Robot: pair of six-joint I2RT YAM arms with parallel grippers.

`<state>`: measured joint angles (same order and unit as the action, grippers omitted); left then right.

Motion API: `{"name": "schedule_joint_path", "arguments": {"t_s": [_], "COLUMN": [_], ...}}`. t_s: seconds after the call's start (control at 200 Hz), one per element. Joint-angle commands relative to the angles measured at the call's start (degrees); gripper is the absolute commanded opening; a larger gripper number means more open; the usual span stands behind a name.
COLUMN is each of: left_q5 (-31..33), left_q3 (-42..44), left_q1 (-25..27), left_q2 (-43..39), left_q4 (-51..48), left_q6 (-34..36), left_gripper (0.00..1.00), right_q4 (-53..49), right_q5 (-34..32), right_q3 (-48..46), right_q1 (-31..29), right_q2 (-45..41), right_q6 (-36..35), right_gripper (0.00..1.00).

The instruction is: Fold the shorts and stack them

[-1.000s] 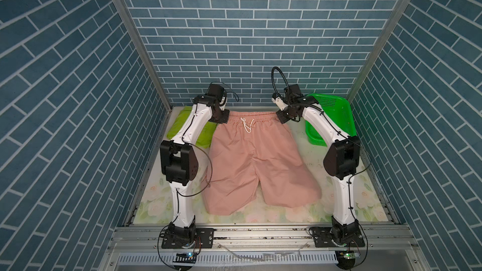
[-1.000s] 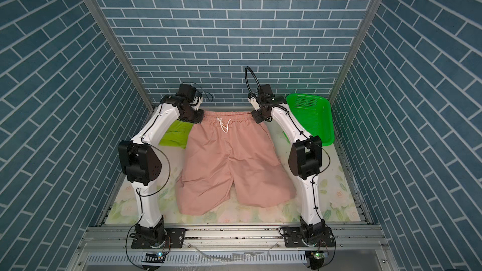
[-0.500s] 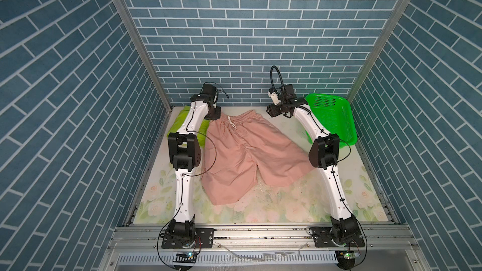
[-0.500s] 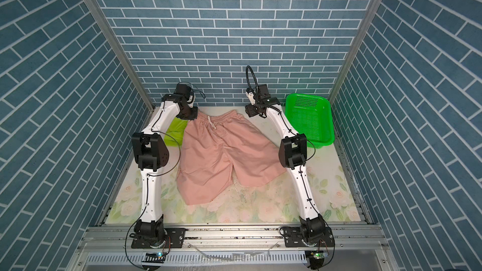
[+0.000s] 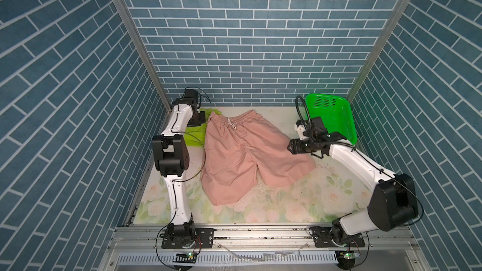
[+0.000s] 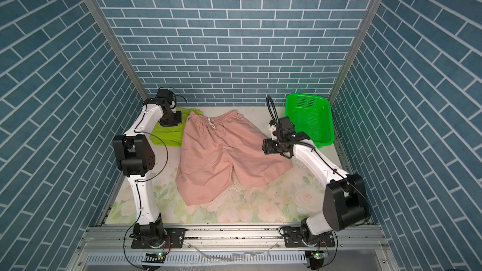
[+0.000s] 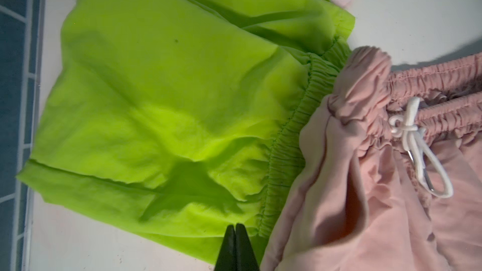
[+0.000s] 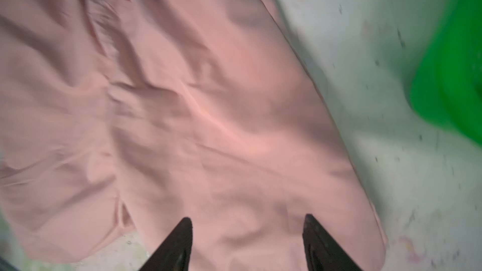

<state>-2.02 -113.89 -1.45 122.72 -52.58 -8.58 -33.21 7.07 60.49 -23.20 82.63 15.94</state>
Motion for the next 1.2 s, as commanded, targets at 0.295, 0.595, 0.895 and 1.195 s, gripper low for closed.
{"name": "schedule_joint_path", "arguments": {"t_s": [0.295, 0.595, 0.895, 1.195], "left_q5": [-11.09, -10.55, -8.82, -6.93], "left_q3": [10.92, -3.18, -7.73, 2.35], "left_q1": [2.97, 5.28, 4.84, 3.79], "left_q2": [-9.16, 5.32, 8.12, -5.70], "left_q4": [11.44, 6.94, 0.70, 0.82], "left_q6": [3.28, 6.73, 5.09, 0.60], "left_gripper": [1.00, 0.97, 0.00, 0.00], "right_q4": [6.38, 6.29, 14.18, 21.55], "right_q5": [-6.37, -7.18, -5.08, -1.26], "right_q3": [-12.66, -15.75, -17.79, -10.31], "right_q1": [0.26, 0.17, 0.14, 0.11], "right_q2": [-4.99, -5.19, -0.85, 12.06], "right_q6": [10.11, 10.92, 11.87, 11.21], "right_gripper": [0.67, 0.67, 0.67, 0.66]}}
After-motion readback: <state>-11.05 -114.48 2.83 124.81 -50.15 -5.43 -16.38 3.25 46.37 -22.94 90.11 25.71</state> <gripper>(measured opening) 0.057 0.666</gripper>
